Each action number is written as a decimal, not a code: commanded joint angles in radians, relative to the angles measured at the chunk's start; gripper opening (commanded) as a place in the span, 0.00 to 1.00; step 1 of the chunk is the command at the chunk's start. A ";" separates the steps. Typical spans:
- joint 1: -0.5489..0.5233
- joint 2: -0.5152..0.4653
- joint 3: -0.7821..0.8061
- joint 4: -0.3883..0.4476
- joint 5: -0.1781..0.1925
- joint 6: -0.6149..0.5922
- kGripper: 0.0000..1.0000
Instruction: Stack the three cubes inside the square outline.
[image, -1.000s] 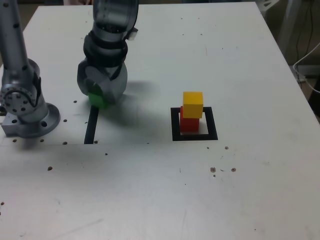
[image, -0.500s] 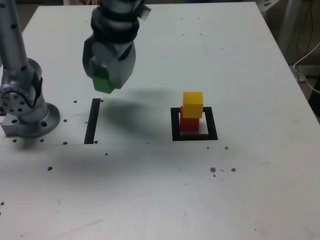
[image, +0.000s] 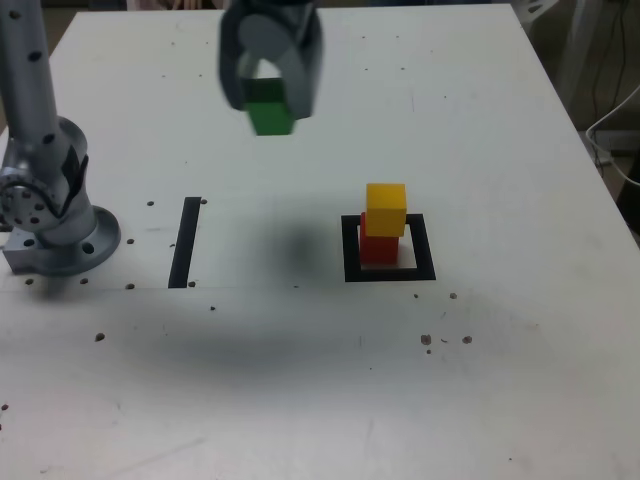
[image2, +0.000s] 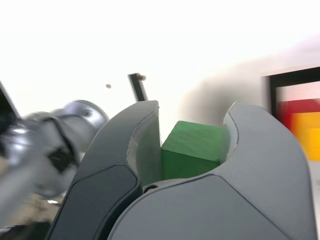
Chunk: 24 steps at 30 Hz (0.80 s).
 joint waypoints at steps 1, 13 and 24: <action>-0.012 0.016 -0.095 0.033 -0.007 -0.064 0.03; -0.059 0.091 -0.165 0.035 0.022 -0.268 0.00; -0.148 0.188 -0.294 0.037 0.033 -0.265 0.00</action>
